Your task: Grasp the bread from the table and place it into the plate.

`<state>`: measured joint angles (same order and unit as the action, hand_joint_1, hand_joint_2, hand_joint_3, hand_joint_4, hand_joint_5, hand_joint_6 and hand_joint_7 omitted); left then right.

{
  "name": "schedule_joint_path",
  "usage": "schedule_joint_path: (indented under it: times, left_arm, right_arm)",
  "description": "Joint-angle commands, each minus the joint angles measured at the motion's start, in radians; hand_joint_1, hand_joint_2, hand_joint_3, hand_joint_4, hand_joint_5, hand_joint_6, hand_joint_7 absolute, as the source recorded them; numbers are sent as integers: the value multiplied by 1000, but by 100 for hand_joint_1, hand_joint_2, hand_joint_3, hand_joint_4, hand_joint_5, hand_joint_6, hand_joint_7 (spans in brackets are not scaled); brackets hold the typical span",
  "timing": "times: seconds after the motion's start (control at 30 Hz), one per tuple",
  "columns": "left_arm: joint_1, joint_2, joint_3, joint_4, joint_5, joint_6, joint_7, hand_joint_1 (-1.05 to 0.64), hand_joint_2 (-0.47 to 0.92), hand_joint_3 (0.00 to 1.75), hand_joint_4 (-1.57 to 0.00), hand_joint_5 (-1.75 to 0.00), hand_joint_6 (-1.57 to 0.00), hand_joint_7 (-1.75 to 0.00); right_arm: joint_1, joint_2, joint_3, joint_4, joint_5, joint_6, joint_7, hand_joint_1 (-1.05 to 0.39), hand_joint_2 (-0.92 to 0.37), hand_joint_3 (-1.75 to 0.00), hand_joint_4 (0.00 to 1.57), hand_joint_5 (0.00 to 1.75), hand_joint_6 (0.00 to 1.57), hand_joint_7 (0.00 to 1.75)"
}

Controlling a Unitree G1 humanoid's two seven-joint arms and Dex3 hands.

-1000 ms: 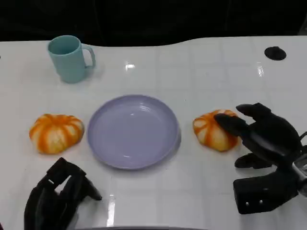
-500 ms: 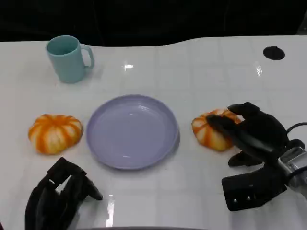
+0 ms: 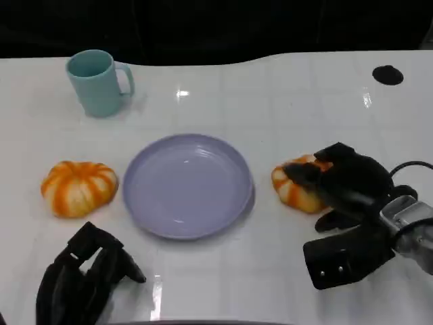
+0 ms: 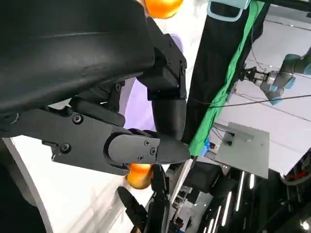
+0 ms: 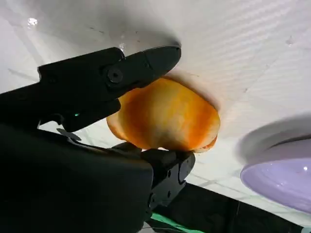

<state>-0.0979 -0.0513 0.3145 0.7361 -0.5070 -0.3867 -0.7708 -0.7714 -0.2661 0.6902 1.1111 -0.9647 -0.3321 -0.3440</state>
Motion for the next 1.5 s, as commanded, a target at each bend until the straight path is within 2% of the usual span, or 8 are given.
schedule_joint_path:
  times: [0.03,0.27,0.57,0.67,0.73,0.8,1.27,1.5]
  left_arm:
    - [5,11,3,-12,5,-10,-1,-59,92,25,-64,-175,-52,-152]
    - [15,6,1,-31,4,-4,8,-58,92,24,-65,-175,-52,-153]
    - [24,1,4,-44,2,4,13,-58,92,24,-64,-175,-51,-154]
    - [25,1,4,-47,1,8,12,-58,92,25,-64,-175,-51,-154]
    - [29,1,4,-53,-1,13,12,-58,92,24,-64,-175,-50,-154]
    - [31,1,3,-57,-1,17,13,-58,92,24,-63,-175,-50,-154]
    - [31,-2,5,-61,2,18,15,-58,92,23,-64,-175,-52,-152]
    - [33,2,4,-72,-4,43,12,-57,92,23,-64,-175,-53,-150]
  right_arm:
    - [-23,10,17,54,10,-13,3,-46,-87,-1,18,57,41,10]
    - [-30,25,21,100,34,-41,-32,-35,-88,0,48,85,66,18]
    - [-13,14,35,140,32,-146,-251,-19,-92,-10,72,170,104,45]
    - [-16,13,45,146,24,-157,-286,-20,-92,-20,83,174,97,76]
    - [-19,13,51,148,20,-151,-285,-23,-92,-29,88,174,74,137]
    - [-20,13,56,149,18,-147,-287,-24,-92,-34,89,175,66,162]
    - [-1,11,27,149,70,-245,-402,-17,-54,-100,90,175,67,175]
    - [14,10,-103,115,206,-388,-399,-18,-53,-122,91,175,68,175]
